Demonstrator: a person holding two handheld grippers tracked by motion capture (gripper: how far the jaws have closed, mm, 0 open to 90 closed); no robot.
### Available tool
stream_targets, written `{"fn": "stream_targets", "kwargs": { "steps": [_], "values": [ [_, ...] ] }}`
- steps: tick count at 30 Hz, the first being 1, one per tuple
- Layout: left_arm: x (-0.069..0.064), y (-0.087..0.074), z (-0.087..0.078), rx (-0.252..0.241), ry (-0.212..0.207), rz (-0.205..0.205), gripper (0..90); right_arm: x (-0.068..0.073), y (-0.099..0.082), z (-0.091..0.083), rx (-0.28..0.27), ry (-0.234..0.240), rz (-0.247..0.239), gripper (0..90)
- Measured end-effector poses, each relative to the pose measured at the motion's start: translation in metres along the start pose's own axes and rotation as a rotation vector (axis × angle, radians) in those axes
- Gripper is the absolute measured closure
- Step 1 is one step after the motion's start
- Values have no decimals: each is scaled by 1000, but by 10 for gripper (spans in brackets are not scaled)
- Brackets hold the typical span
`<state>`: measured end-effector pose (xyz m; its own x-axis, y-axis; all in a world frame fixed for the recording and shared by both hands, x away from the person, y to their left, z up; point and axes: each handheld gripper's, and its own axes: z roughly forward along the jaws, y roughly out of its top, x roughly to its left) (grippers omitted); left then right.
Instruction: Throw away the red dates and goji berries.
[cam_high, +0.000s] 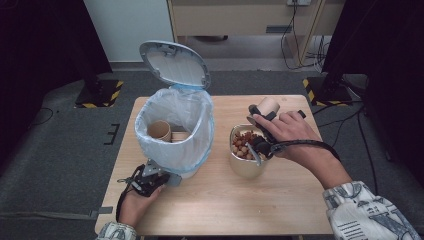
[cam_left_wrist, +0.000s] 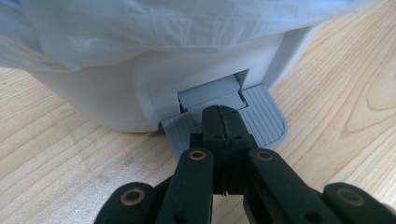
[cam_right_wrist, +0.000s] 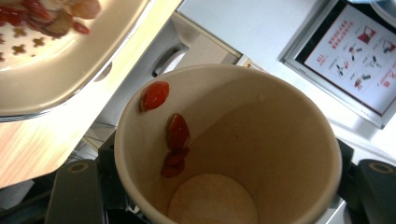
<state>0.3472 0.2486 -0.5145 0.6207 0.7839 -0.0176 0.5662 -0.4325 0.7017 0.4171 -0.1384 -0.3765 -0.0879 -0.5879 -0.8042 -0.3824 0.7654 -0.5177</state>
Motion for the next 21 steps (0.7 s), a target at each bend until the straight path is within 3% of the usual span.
{"fn": "stream_targets", "kwargs": {
  "steps": [7, 21],
  "values": [
    [0, 0, 0, 0, -1, -1, 899, -5, -11, 3, -10, -21, 137, 282],
    [0, 0, 0, 0, -1, -1, 899, -13, -12, 4, -40, -17, 300, 277]
  ]
}}
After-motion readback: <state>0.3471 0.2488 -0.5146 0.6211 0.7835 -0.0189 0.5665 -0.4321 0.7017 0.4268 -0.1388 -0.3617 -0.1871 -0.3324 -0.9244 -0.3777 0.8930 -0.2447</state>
